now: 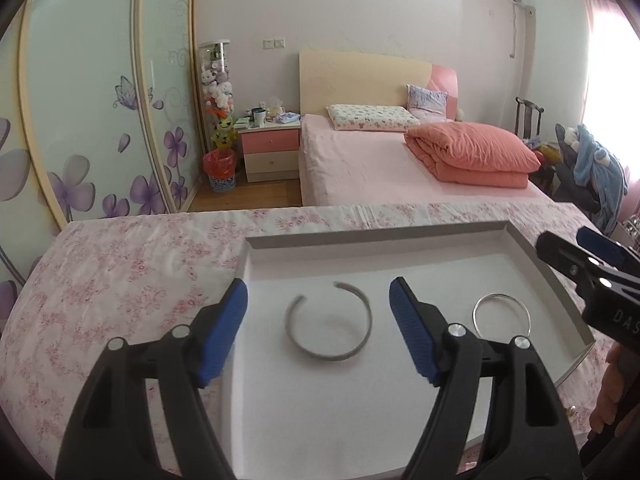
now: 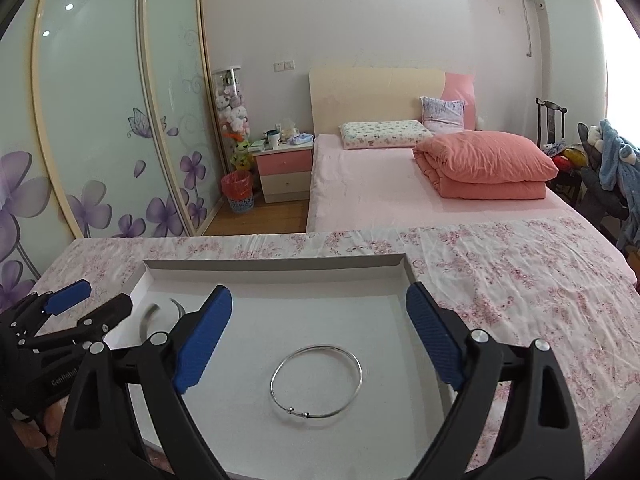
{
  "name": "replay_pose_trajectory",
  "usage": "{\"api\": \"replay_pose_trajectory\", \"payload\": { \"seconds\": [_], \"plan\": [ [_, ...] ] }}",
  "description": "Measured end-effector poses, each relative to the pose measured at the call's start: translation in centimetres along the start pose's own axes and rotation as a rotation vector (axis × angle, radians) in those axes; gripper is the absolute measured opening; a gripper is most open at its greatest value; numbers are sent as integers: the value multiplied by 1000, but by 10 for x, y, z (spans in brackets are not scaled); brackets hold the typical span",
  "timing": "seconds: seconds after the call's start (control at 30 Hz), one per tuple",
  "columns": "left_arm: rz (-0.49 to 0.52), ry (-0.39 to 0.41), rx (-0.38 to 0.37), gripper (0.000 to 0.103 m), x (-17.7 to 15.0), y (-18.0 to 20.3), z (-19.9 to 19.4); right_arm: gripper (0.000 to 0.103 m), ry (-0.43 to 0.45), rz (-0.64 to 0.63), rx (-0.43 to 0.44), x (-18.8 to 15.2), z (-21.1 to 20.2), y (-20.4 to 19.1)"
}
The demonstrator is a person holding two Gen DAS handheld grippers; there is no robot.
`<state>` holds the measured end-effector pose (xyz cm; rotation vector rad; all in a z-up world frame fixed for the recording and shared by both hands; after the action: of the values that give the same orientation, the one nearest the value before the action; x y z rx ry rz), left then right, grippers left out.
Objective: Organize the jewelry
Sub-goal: 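Carry both bangles into the gray tray and open both tools to release them, then grasp the peach pearl bracelet with the right tool while the left tool moves to the dark red beads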
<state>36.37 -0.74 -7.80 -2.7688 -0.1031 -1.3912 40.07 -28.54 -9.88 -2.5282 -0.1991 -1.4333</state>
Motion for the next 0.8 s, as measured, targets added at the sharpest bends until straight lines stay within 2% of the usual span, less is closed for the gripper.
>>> {"api": "replay_pose_trajectory", "payload": {
  "seconds": [0.23, 0.5, 0.8],
  "plan": [
    [-32, 12, 13, 72, -5, -23, -25, 89, 20, -11, -18, -2, -21, 7],
    [-23, 16, 6, 72, -31, -34, -63, 88, 36, -20, -43, -14, -57, 21],
    [-3, -27, -44, 75, -76, -29, -94, 88, -65, -3, -66, -65, -79, 42]
  ]
}}
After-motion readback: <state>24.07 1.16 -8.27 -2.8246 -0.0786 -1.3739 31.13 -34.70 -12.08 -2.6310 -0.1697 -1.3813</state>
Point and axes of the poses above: each gripper's, at about its wrist camera, not at the fingertips, and z roughly the way its jaws point, y to its right, x to its top, the point moved 10 cm from there along z, roughly the way its jaws point, and after that the axes turned 2 degrees about x, right-handed, at the moved point
